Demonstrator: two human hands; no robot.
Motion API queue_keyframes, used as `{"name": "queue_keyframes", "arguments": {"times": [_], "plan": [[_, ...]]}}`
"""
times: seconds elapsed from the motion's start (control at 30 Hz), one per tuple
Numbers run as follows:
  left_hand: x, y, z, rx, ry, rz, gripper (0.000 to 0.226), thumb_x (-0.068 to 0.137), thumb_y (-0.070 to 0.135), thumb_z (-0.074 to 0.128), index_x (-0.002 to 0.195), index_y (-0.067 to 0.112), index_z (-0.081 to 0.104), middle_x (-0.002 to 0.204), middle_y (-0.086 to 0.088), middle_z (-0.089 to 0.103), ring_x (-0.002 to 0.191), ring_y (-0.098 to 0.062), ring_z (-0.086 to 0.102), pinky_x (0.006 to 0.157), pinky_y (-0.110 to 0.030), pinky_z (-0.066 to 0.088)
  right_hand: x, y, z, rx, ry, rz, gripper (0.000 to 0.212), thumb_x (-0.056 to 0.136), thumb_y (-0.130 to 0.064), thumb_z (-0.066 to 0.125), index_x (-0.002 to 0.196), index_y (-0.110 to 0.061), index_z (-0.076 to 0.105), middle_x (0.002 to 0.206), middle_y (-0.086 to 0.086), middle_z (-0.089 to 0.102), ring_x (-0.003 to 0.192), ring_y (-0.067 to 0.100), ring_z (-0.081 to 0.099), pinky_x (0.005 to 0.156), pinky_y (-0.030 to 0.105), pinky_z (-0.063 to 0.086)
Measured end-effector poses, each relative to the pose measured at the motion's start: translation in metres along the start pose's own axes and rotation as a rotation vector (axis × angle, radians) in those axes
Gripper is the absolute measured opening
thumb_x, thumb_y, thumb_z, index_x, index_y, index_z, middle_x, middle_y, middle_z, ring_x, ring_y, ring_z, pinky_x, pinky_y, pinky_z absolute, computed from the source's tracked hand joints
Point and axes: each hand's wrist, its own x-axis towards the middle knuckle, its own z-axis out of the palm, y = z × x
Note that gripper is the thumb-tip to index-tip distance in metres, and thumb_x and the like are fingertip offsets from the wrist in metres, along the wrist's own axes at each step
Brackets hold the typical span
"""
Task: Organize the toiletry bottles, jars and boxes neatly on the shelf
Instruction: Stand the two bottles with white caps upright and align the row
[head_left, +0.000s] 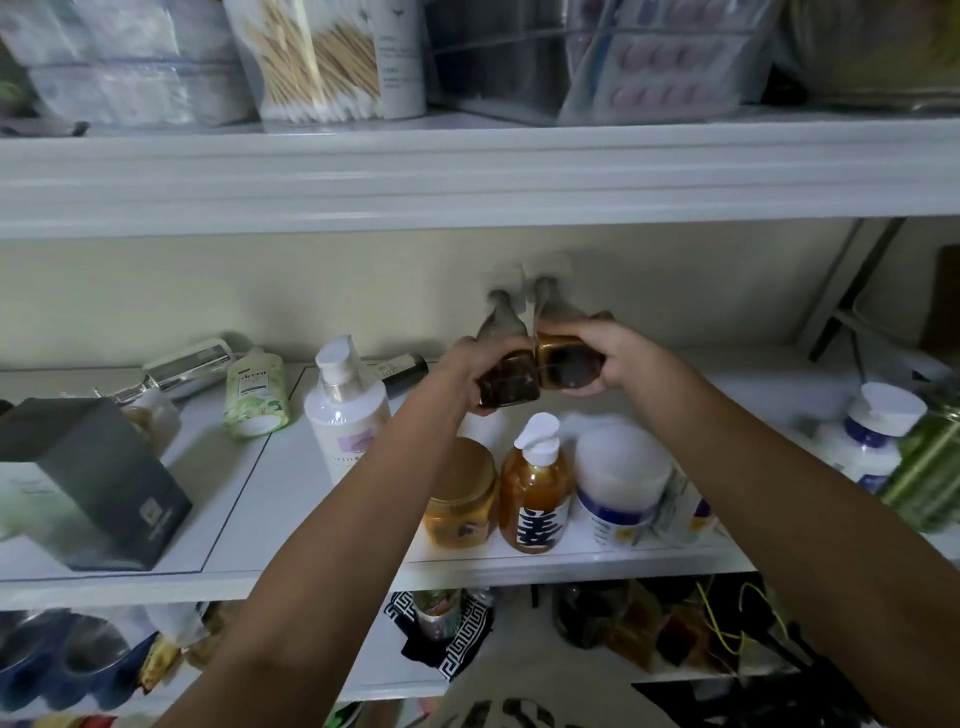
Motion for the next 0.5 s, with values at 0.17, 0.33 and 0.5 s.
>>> {"name": "queue_keyframes", "arguments": {"times": [0.17,0.33,0.5], "plan": [[-0.043,0.005,0.009,-0.14,0.001,0.132,0.057,0.068,0.042,0.079,0.11,0.011,0.059,0.095,-0.011,0.068,0.078,-0.024,0.068,0.051,-0.025,0.05,-0.059,-0.004,-0.009,0.007,-0.021,-0.124,0.045,0.075,-0.033,0.075,0.111,-0.013,0.058,0.101,0.01,0.065,0.091,0.025,0.061,0.071,0.039,0.051],[-0.099,-0.005,0.018,-0.202,0.012,0.253,0.066,0.072,0.038,0.078,0.124,0.009,0.05,0.107,-0.016,0.066,0.089,-0.028,0.068,0.055,-0.029,0.055,-0.125,0.015,-0.018,0.116,-0.063,-0.169,0.042,0.077,-0.032,0.073,0.112,-0.016,0.057,0.107,0.011,0.065,0.096,0.027,0.061,0.079,0.041,0.054],[-0.165,-0.037,0.029,-0.211,0.048,0.283,0.056,0.073,0.036,0.078,0.118,0.013,0.053,0.106,-0.012,0.069,0.091,-0.025,0.069,0.066,-0.033,0.058,-0.18,0.056,-0.013,0.191,-0.034,-0.223,0.056,0.075,-0.031,0.076,0.12,-0.021,0.045,0.115,0.01,0.06,0.099,0.029,0.062,0.064,0.042,0.058]]}}
